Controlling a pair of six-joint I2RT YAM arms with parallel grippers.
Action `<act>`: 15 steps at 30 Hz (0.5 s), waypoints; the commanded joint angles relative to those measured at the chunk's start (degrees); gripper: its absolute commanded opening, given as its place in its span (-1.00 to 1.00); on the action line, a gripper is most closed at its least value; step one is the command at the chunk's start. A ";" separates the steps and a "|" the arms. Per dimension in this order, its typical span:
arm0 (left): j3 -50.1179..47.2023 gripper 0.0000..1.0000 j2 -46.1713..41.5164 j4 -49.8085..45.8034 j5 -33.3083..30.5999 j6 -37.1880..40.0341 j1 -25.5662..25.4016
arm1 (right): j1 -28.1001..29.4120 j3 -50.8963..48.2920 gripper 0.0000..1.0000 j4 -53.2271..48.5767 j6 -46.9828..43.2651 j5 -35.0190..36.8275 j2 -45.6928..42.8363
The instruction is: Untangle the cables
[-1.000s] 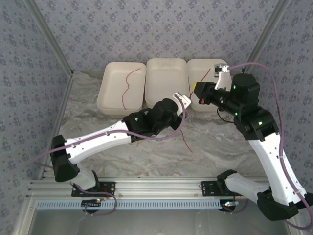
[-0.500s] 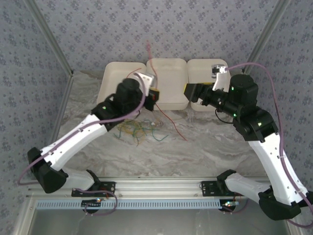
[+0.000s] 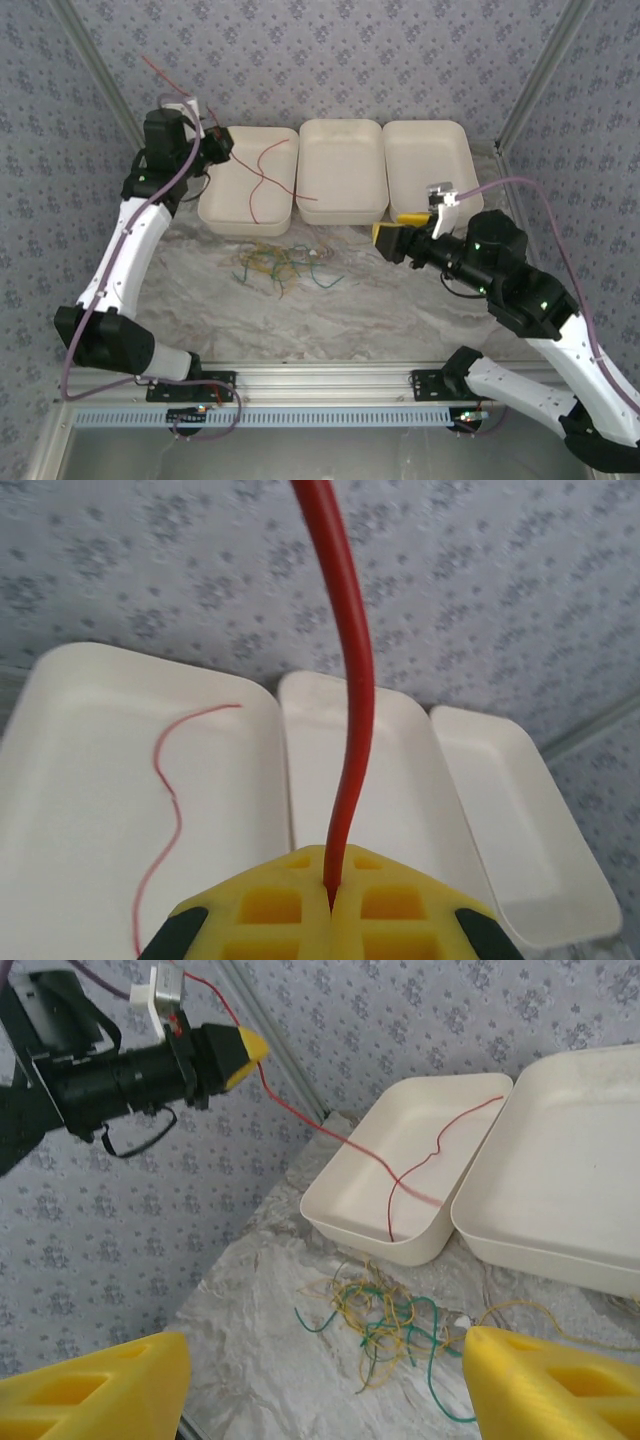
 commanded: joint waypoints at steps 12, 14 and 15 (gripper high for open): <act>21.88 -1.00 17.55 -15.56 -14.14 4.74 3.54 | 14.28 -6.78 0.43 -4.79 2.91 16.60 -4.56; 23.79 -1.00 19.53 -18.45 -13.94 6.35 3.54 | 14.70 -6.67 0.43 -5.62 3.06 17.43 -4.92; 24.76 -1.00 20.82 -20.56 -13.43 7.19 3.39 | 15.00 -6.50 0.43 -5.90 3.19 17.72 -5.07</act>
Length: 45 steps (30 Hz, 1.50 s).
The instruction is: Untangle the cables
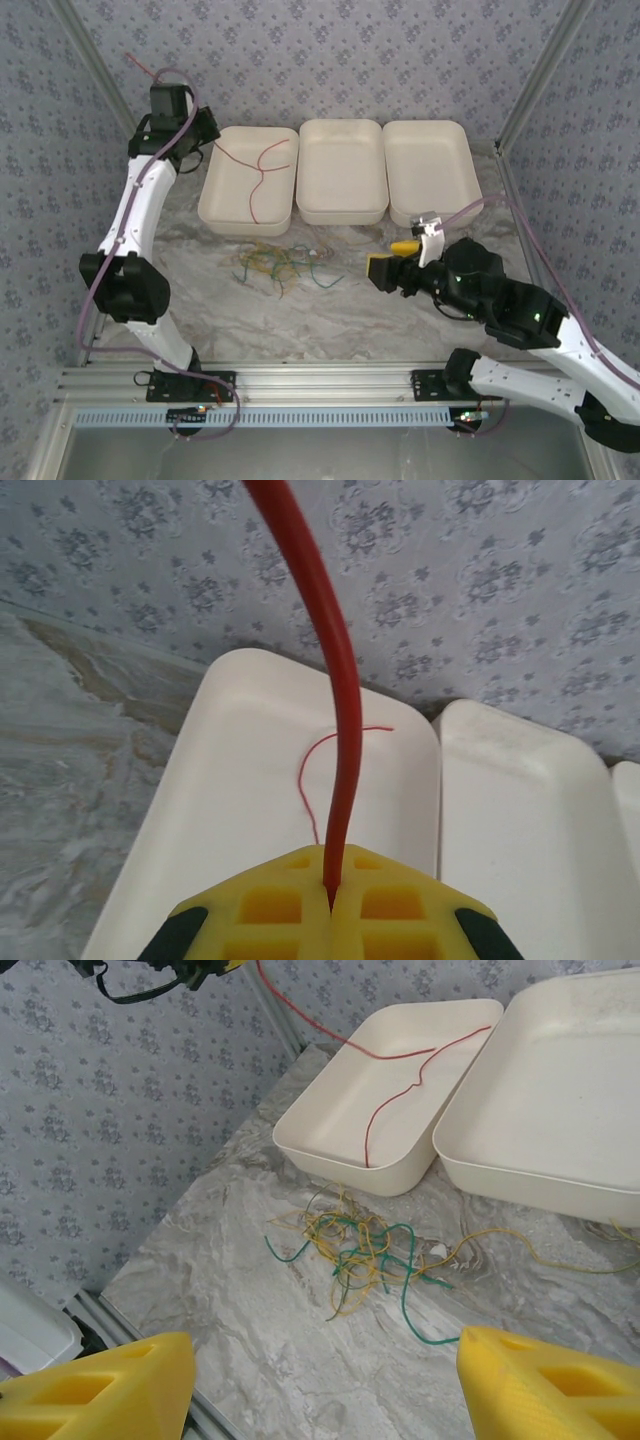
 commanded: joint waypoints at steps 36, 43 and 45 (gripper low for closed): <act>45.82 -0.17 46.87 -41.03 -8.27 14.37 -5.80 | -24.41 0.12 0.54 26.31 -6.72 -19.37 22.79; 46.08 0.33 38.77 -41.14 -8.80 11.78 -6.83 | -24.52 3.56 0.55 22.89 -7.12 -19.02 24.13; 46.09 0.34 36.21 -41.50 -8.86 10.87 -6.91 | -24.63 3.98 0.55 21.97 -7.14 -18.85 24.00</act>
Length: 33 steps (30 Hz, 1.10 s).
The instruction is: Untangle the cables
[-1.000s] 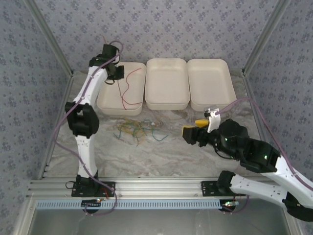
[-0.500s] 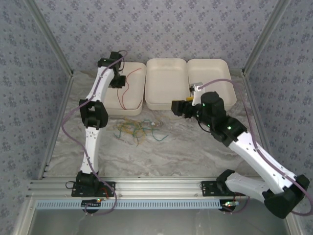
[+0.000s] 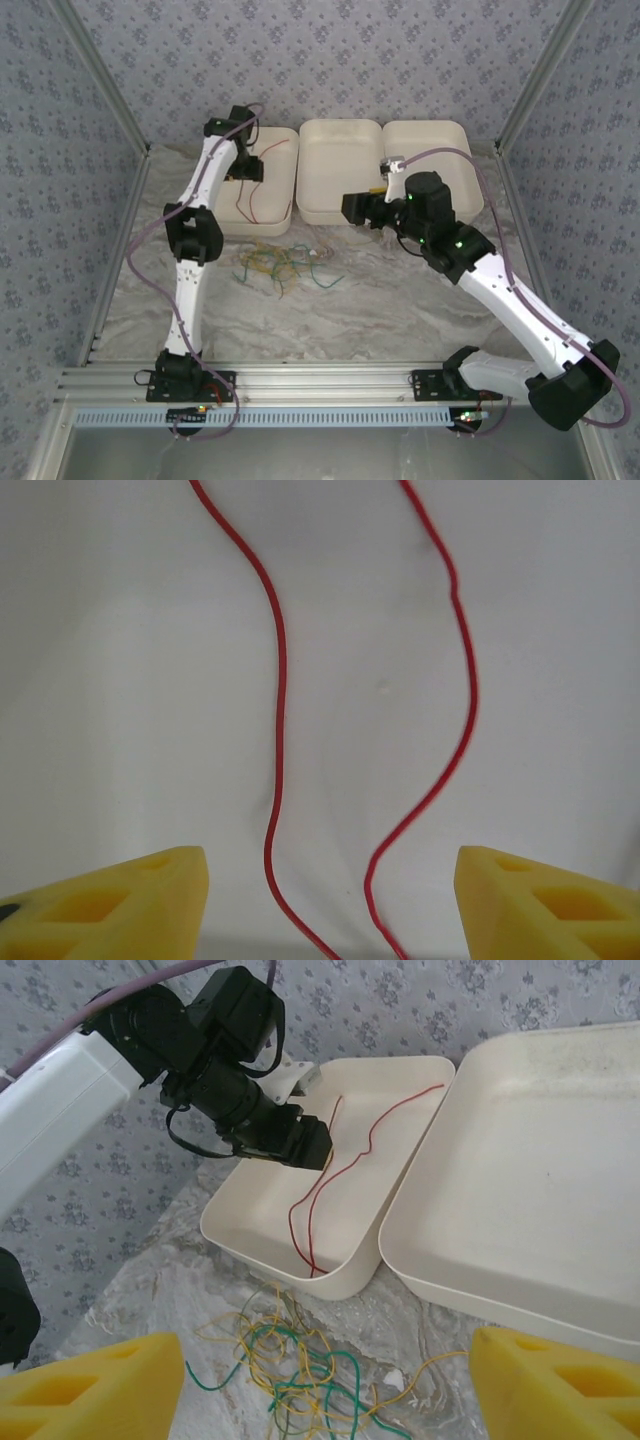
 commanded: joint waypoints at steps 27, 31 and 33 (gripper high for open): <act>-109.42 0.43 -79.70 49.39 7.82 -43.30 -16.79 | 13.29 -7.72 0.22 2.09 9.88 5.91 22.48; -109.52 0.58 -78.85 50.79 6.06 -44.93 -16.27 | 11.60 -7.02 0.22 3.23 9.89 5.77 26.24; -108.59 0.61 -76.64 52.30 6.68 -45.76 -15.85 | 10.89 -7.55 0.22 4.55 10.58 5.51 26.37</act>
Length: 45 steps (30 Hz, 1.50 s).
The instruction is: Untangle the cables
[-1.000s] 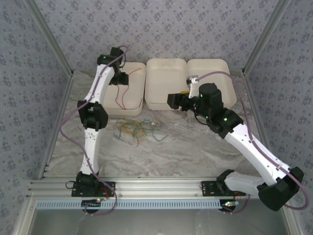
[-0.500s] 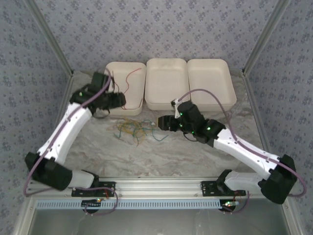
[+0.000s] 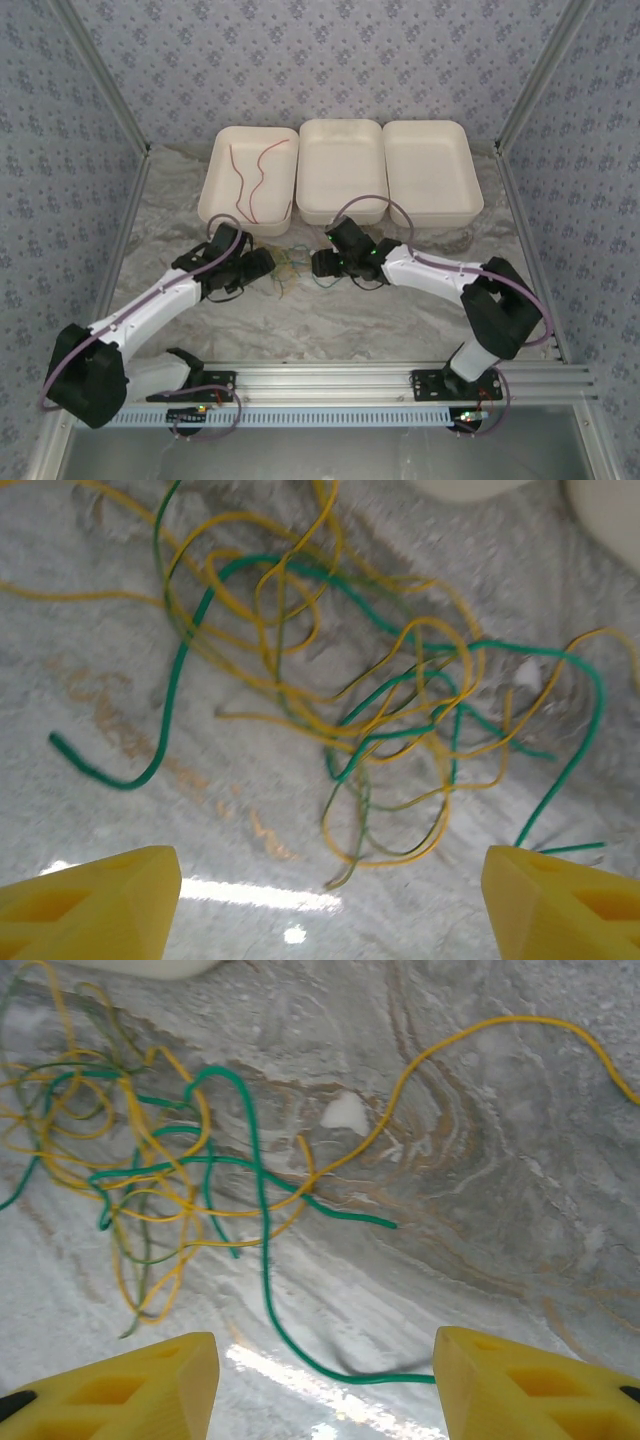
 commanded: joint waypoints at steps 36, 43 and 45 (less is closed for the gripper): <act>-6.22 -1.00 10.63 18.90 -6.64 -6.78 6.84 | -5.25 4.78 -1.00 -2.26 -7.58 8.84 -1.92; -5.99 -1.00 4.03 15.92 -6.44 -5.52 8.43 | -8.62 3.71 -1.00 -6.16 -8.77 10.25 -12.58; -6.16 -1.00 3.89 16.26 -5.84 -5.44 8.79 | -9.25 4.10 -1.00 -7.48 -9.38 9.94 -14.75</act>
